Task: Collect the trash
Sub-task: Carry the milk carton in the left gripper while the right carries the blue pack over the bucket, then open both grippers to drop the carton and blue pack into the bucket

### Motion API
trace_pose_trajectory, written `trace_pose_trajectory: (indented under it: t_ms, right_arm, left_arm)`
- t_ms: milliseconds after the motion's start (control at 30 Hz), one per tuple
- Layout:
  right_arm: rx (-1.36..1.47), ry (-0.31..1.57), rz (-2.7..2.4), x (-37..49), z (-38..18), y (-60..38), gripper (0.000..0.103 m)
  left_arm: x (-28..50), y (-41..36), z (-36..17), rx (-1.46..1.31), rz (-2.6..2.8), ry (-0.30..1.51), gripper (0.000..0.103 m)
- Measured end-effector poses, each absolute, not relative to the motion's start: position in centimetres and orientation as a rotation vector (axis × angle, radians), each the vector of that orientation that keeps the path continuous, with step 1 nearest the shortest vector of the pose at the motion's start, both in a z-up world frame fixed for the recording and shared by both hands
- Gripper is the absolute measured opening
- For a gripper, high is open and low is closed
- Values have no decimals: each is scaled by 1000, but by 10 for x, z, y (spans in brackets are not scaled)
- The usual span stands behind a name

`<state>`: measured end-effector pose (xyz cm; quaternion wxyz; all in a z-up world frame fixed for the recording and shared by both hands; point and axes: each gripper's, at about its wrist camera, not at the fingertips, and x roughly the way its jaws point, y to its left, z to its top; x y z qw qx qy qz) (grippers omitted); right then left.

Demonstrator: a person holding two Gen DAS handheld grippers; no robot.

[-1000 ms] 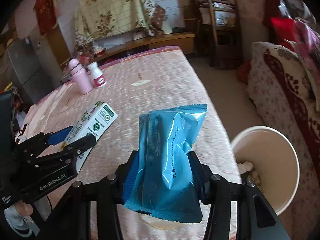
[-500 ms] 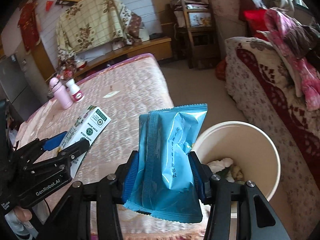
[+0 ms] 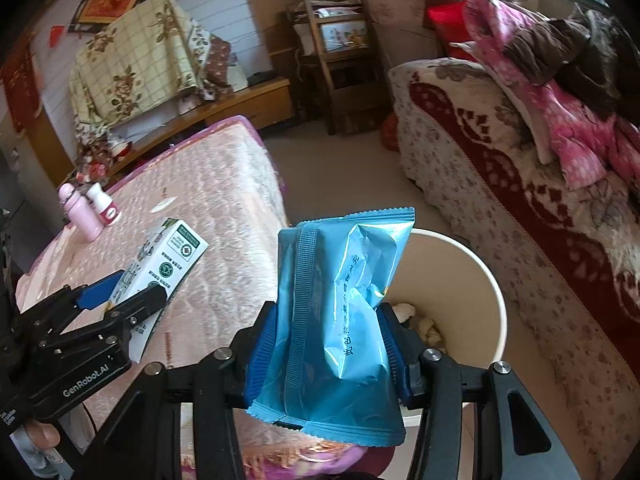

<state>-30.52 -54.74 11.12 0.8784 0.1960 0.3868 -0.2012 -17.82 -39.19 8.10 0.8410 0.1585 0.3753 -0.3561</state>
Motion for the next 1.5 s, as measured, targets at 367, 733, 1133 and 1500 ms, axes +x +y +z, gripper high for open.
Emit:
trace_pose_trajectory:
  t_ms: [367, 733, 1133, 1500]
  right_arm:
    - [464, 823, -479, -316, 95, -580, 53]
    - [497, 842, -521, -320, 80, -602, 53]
    - [510, 854, -540, -321, 72, -613, 53]
    - [512, 870, -554, -321, 66, -618, 55]
  left_arm:
    - [-184, -428, 68, 350, -811, 832, 59]
    - [-184, -452, 58, 360, -840, 859, 59]
    - [-182, -460, 51, 361, -848, 873, 59]
    - [-183, -467, 45, 374, -861, 885, 60]
